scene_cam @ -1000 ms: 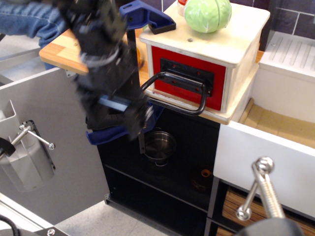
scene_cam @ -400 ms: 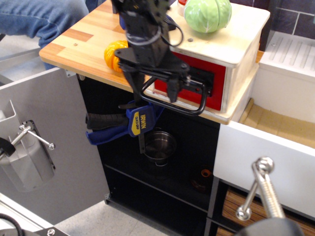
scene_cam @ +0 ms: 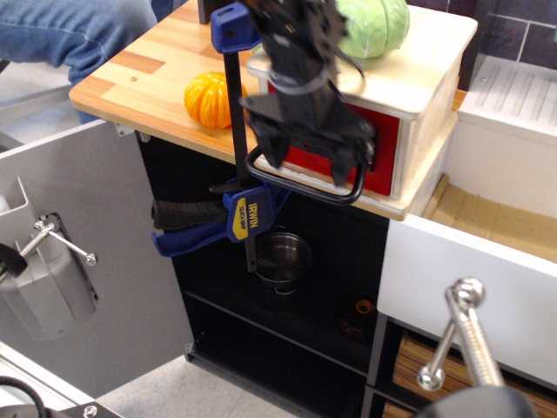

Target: Open drawer of box

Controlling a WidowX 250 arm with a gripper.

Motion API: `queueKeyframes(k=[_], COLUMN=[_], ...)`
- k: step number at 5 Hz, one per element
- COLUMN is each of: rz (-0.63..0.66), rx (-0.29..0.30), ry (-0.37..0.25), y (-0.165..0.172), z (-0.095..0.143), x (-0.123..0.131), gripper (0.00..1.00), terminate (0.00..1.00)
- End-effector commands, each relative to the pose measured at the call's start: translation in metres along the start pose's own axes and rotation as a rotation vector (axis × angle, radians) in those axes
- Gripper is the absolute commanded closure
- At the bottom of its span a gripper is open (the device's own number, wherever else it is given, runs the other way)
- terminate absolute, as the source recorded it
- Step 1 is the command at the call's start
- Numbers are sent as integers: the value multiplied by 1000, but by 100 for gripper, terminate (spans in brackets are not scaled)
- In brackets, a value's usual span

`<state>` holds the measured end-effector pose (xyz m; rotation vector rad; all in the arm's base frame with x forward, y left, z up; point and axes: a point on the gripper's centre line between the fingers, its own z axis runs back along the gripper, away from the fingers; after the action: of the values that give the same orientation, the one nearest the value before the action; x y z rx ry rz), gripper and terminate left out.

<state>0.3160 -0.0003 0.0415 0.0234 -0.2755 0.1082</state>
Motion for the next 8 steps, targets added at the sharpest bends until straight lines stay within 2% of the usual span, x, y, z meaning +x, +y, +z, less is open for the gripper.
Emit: queueKeyframes(k=[1, 2, 4, 6, 7, 8], rz=[-19, -42, -25, -46, -59, -56], rx=[33, 47, 32, -4, -4, 9], ry=[-7, 39, 218, 280, 287, 313], y=[-4, -3, -6, -13, -12, -11], z=[-7, -8, 13, 31, 34, 35], x=[-13, -34, -87, -133, -142, -141], gripper=[0, 0, 0, 0, 0, 0], terminate=[0, 0, 0, 0, 0, 0])
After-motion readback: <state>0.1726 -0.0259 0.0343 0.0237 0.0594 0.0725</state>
